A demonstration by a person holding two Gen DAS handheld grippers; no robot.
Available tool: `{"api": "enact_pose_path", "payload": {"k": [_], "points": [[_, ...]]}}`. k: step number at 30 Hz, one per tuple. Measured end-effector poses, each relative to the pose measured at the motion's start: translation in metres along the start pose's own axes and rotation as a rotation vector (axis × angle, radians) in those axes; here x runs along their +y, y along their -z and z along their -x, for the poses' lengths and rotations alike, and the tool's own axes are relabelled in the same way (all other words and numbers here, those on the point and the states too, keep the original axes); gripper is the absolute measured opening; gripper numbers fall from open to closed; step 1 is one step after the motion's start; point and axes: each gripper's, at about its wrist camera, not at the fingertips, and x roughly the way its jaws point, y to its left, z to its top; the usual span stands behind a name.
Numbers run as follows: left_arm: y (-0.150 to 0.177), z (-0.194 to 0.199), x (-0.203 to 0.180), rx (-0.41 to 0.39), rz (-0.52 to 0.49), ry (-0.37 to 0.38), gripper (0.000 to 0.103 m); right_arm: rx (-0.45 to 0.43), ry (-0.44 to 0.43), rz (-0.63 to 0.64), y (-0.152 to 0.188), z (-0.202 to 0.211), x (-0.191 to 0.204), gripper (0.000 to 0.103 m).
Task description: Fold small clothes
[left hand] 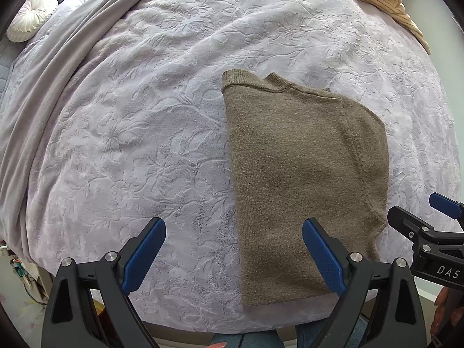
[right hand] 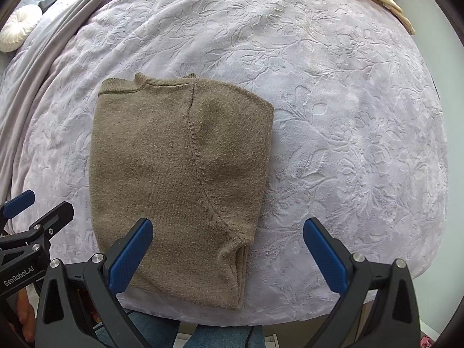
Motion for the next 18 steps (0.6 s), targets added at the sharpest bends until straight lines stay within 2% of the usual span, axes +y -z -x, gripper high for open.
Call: {"api": "enact_pose_path", "payload": {"k": [11, 18], "points": [[0.0003, -0.0005, 0.0028, -0.004, 0.019, -0.05, 0.096, 0.001, 0.003, -0.001, -0.0005, 0.0005, 0.0001, 0.103], [0.0021, -0.0004, 0.0018, -0.003, 0.012, -0.034, 0.096, 0.0, 0.004, -0.004, -0.0006, 0.0011, -0.0008, 0.103]]}}
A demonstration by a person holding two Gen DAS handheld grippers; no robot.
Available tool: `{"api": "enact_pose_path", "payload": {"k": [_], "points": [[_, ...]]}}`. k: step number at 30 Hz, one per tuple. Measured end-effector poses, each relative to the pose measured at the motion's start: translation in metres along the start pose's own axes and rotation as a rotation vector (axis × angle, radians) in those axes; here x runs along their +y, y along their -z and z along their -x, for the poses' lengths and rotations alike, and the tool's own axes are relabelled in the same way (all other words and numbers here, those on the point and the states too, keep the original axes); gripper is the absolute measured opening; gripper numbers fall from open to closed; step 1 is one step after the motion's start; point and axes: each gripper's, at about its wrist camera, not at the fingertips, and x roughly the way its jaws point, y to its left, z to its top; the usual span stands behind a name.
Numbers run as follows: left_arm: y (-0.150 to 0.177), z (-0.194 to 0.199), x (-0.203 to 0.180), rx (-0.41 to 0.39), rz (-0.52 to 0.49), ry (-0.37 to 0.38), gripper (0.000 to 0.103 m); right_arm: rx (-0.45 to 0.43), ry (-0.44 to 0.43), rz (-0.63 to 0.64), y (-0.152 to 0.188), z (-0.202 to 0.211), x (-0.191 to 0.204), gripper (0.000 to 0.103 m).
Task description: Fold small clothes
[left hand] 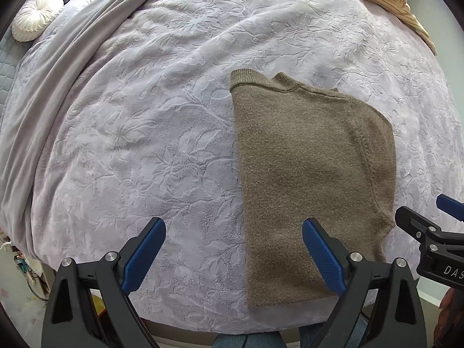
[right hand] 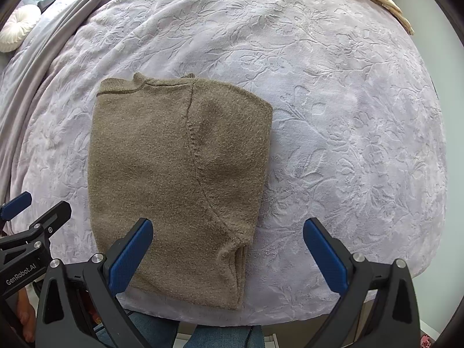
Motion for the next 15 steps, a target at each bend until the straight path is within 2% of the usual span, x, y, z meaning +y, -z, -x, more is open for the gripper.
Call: {"api": "enact_pose_path", "payload": {"k": [15], "points": [[-0.0017, 0.0009, 0.0033, -0.017, -0.025, -0.001, 0.096, 0.006, 0.014, -0.01, -0.0007, -0.001, 0.0033, 0.103]]}}
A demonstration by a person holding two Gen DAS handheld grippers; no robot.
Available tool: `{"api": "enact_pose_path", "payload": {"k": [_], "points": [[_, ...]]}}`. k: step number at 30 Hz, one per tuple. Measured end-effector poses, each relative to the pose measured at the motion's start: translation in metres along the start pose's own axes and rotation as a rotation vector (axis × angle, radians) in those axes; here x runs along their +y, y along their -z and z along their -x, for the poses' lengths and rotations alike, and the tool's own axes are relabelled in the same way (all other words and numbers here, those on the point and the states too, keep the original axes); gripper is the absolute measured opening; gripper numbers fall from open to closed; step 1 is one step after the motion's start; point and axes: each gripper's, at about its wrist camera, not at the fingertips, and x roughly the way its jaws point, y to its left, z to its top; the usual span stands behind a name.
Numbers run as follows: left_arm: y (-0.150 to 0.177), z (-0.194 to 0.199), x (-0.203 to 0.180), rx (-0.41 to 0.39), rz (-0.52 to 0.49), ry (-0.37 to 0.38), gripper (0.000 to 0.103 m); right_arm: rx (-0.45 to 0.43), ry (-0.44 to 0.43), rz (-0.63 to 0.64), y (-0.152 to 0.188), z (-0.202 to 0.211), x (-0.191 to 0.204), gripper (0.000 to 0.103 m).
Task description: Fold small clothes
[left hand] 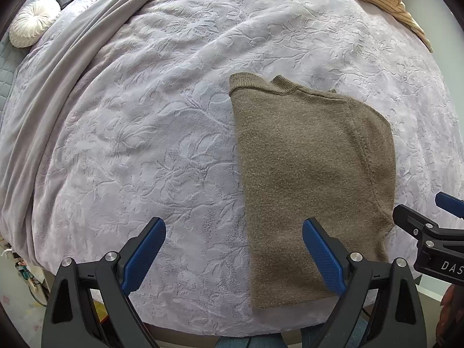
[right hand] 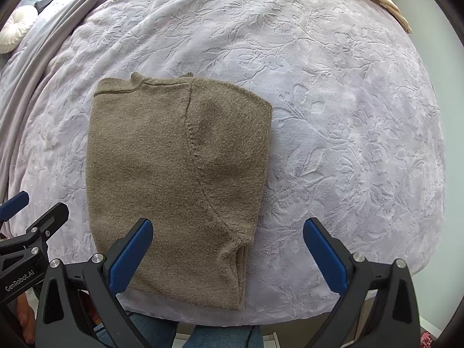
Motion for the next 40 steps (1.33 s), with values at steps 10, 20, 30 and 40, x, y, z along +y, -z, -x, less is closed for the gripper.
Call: {"api": "enact_pose_path", "payload": {"k": [10, 20, 30, 40], "points": [[0.0, -0.0019, 0.0071, 0.006, 0.011, -0.016, 0.096, 0.001, 0.005, 0.008, -0.0005, 0.001, 0.0047, 0.103], [0.0013, -0.0018, 0.0032, 0.005, 0.005, -0.03, 0.096, -0.003, 0.007, 0.016, -0.0029, 0.0017, 0.0045, 0.103], [0.001, -0.0004, 0.0008, -0.002, -0.006, -0.037, 0.096, -0.002, 0.004, 0.017, -0.0019, 0.0013, 0.0031, 0.103], [-0.0006, 0.0047, -0.0021, -0.026, -0.024, -0.028, 0.096, 0.001, 0.001, 0.023, -0.0037, -0.0012, 0.0031, 0.103]]}}
